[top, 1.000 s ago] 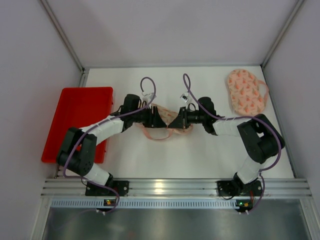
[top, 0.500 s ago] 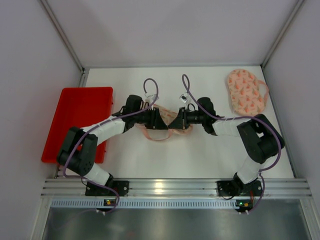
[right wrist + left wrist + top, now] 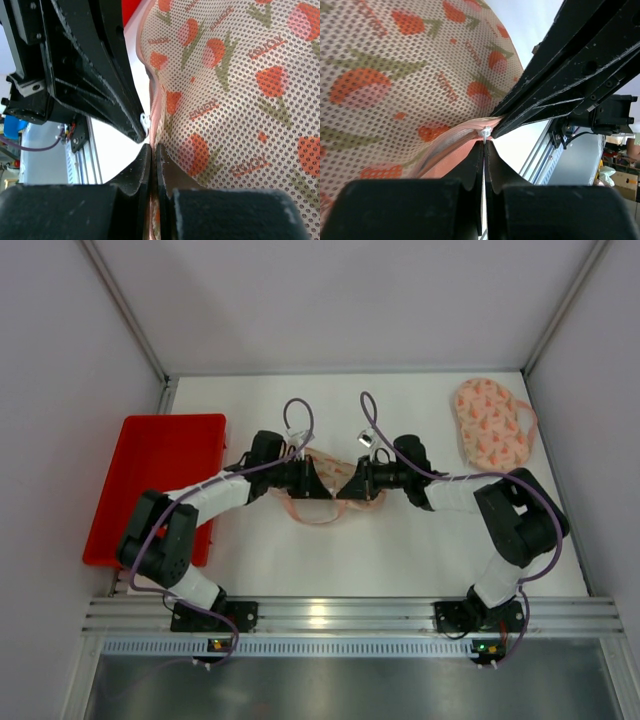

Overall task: Place the bra in the laundry bag and zip it closed
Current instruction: Zip the zipper on the laundry bag.

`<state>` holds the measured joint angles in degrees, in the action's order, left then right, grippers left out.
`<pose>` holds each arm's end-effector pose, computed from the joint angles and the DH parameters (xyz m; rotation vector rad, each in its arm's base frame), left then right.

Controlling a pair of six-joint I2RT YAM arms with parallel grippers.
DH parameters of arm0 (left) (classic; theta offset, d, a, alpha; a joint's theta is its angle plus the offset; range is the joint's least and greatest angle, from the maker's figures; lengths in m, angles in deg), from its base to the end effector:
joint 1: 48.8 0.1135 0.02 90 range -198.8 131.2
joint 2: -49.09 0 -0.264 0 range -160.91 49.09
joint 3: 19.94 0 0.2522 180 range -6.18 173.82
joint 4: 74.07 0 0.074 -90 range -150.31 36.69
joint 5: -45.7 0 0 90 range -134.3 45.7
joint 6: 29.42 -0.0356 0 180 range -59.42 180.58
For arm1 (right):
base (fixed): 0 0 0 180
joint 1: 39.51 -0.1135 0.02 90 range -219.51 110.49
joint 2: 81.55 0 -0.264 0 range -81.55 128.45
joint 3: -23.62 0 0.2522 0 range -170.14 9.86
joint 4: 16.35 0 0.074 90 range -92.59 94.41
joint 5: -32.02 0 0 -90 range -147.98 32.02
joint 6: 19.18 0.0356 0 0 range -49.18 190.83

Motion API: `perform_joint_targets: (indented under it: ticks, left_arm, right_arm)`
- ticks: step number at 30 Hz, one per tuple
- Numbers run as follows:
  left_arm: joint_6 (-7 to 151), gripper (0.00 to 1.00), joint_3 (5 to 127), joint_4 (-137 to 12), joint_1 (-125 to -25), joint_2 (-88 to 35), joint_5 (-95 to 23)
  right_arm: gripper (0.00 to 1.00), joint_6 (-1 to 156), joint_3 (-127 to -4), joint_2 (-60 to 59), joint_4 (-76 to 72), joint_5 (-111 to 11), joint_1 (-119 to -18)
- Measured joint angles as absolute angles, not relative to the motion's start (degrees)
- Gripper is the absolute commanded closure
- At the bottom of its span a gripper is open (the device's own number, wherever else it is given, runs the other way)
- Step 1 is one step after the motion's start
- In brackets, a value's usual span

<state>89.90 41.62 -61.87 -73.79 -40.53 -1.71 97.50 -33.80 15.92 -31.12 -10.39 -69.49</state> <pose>0.2774 -0.1559 0.1941 0.3377 2.3796 -1.3207 0.2779 0.1907 0.1711 -0.6419 2.0659 1.4352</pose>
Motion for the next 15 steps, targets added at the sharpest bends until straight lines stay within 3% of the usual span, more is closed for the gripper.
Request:
perform_joint_targets:
  ticks: [15]
  left_arm:
    - [78.79,1.0,41.62,-46.55,-64.26,-36.29,-5.82]
  right_arm:
    - [1.0,85.96,-35.74,14.83,-19.54,-9.19,-66.1]
